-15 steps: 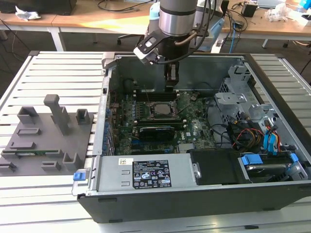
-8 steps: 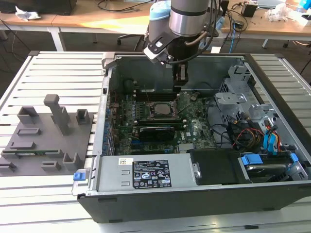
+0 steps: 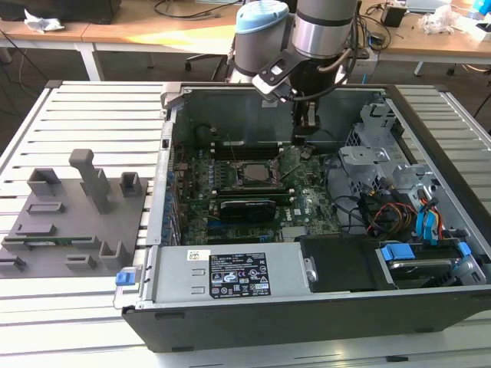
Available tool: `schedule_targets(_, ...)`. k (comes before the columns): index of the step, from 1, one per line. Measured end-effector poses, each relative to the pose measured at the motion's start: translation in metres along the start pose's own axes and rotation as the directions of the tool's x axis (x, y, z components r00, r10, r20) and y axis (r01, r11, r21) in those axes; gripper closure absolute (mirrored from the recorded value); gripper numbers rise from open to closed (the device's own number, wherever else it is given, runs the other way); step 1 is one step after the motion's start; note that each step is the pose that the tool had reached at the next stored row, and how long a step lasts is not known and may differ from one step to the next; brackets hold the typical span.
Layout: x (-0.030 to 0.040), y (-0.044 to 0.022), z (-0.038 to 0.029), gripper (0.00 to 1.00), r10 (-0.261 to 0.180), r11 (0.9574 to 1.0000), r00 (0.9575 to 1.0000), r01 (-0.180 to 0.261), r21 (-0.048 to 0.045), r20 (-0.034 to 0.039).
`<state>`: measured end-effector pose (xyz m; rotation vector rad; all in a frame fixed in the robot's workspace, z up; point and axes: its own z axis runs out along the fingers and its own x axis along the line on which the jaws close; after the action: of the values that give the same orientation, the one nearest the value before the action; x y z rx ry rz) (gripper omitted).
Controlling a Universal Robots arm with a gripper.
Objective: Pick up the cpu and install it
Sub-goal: 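Close the cpu cover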
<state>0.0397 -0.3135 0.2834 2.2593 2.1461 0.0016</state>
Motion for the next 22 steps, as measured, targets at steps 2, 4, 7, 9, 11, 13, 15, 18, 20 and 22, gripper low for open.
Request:
schedule_targets(2, 0.0002, 0.0042, 0.0001, 0.89, 0.000, 1.0000, 1.0000, 0.000, 0.0000, 0.0000)
schedule_targets(4, 0.0004, 0.0074, 0.0002, 0.89, 0.000, 1.0000, 1.0000, 0.000, 0.0001, 0.0000)
schedule_targets(7, 0.0007, 0.0121, 0.0003, 0.89, 0.000, 1.0000, 1.0000, 0.000, 0.0000, -0.0001)
schedule_targets(9, 0.0007, 0.0128, 0.0003, 0.89, 0.000, 1.0000, 1.0000, 0.000, 0.0001, -0.0001)
schedule_targets(11, 0.0007, 0.0129, 0.0003, 0.89, 0.000, 1.0000, 1.0000, 0.000, 0.0001, 0.0000)
schedule_targets(13, 0.0007, 0.0137, 0.0005, 0.89, 0.000, 1.0000, 1.0000, 0.000, 0.0004, -0.0001)
schedule_targets(15, 0.0009, 0.0172, 0.0013, 0.89, 0.000, 1.0000, 1.0000, 0.000, 0.0016, 0.0001)
schedule_targets(18, 0.0013, 0.0228, 0.0052, 0.89, 0.000, 1.0000, 1.0000, 0.000, 0.0042, 0.0011)
schedule_targets(20, 0.0014, 0.0237, 0.0093, 0.89, 0.000, 1.0000, 1.0000, 0.000, 0.0071, 0.0020)
schedule_targets(22, 0.0015, 0.0243, 0.0123, 0.89, 0.000, 0.9999, 1.0000, 0.000, 0.0108, 0.0033)
